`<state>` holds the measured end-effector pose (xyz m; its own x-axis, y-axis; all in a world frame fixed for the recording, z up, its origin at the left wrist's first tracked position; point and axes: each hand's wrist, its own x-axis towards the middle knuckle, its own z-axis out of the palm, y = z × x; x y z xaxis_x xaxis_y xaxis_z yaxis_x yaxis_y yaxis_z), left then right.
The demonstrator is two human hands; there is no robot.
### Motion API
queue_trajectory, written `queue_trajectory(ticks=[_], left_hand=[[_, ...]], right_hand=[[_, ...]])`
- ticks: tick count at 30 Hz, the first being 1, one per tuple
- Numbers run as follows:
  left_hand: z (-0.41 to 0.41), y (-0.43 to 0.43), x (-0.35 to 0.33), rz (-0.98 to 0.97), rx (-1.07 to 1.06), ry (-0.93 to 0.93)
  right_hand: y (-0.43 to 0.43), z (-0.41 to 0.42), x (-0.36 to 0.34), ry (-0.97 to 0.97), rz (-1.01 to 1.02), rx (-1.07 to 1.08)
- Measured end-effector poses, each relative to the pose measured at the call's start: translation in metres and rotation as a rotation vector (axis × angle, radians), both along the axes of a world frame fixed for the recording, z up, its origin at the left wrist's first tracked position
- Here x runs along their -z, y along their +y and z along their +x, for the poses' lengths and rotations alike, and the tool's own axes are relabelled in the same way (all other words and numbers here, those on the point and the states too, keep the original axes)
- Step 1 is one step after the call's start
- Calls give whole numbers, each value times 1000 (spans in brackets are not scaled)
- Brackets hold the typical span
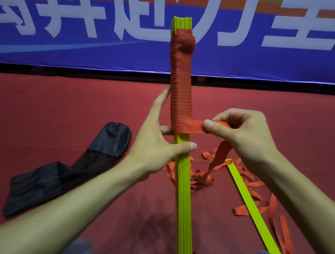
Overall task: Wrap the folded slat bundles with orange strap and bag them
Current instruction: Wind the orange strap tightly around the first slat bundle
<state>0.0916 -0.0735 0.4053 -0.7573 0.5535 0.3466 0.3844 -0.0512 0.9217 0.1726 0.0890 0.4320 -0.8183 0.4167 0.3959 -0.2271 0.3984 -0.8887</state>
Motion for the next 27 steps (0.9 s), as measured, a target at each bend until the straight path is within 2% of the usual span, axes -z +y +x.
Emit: queue_trajectory(ticks=[9, 16, 22, 27], left_hand=[[9, 0, -2, 69, 201, -105], [3, 0, 3, 103, 252, -148], [2, 0, 3, 83, 288, -99], [5, 3, 4, 130, 379, -170]], right_hand=[[5, -3, 5, 84, -14, -54], [2, 0, -2, 109, -59, -122], [3, 0, 2, 111, -71, -144], [1, -2, 5, 110, -117, -205]])
